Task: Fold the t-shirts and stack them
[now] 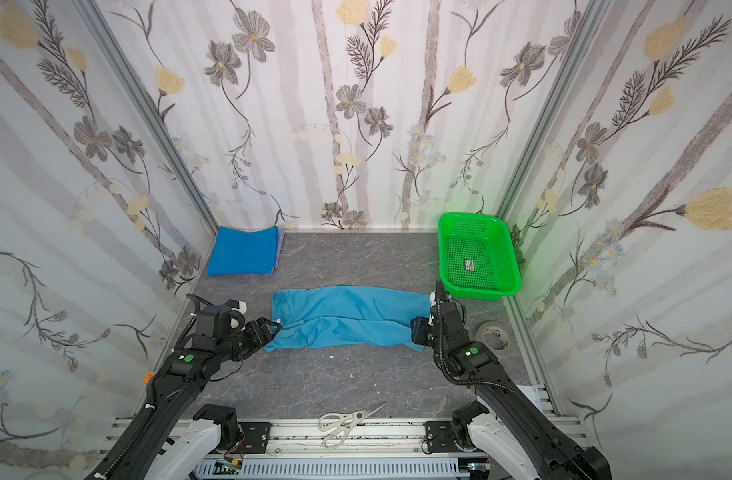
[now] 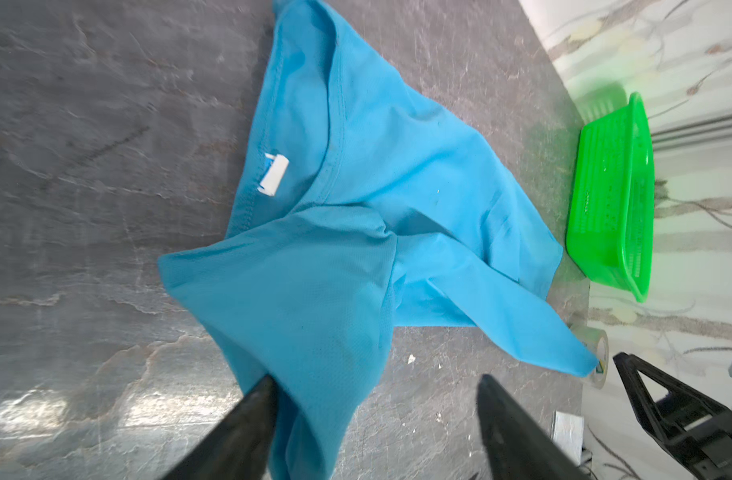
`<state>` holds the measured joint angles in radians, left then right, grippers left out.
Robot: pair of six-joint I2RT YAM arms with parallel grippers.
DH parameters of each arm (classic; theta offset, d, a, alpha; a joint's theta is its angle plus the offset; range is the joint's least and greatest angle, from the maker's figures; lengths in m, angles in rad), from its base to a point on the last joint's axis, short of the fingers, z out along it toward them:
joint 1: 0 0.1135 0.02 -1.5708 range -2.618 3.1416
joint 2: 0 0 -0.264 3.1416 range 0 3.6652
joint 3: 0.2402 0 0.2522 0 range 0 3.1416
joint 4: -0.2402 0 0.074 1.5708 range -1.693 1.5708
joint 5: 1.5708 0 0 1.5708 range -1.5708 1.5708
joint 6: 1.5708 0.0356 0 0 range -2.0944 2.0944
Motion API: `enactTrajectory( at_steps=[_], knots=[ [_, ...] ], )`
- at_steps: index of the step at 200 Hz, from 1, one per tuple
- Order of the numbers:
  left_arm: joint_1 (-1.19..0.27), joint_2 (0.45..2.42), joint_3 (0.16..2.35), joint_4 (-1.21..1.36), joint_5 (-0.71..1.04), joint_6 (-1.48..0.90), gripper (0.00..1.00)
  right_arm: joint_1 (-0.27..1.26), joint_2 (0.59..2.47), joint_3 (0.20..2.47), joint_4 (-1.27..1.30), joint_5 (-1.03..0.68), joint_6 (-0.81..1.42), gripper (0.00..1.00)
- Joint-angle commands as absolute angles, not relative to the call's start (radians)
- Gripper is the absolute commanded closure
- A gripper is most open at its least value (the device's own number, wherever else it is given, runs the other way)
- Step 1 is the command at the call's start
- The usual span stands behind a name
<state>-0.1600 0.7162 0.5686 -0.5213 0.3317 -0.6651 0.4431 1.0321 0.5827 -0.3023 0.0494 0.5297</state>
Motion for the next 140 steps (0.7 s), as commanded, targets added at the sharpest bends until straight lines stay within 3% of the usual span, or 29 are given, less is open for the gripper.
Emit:
enactTrajectory(
  at_steps=[1,33,61,115,140],
  knots=[
    [-0.159,0.642,0.588,-0.550,0.215,-0.711,0.00,0.446,1.063,0.649,-0.307,0.092,0.473,0.44],
    [-0.152,0.615,0.588,-0.611,0.173,-0.719,0.00,0.444,1.080,0.687,-0.296,0.067,0.425,0.31],
    [-0.097,0.767,0.575,-0.574,0.250,-0.768,0.00,0.449,1.183,0.734,-0.313,-0.044,0.410,0.28],
    [0.042,0.948,0.558,-0.470,0.314,-0.885,0.22,0.515,1.299,0.733,-0.253,-0.141,0.408,0.26],
    [0.088,0.995,0.526,-0.423,0.363,-0.919,0.27,0.520,1.305,0.738,-0.256,-0.136,0.402,0.26]
  ],
)
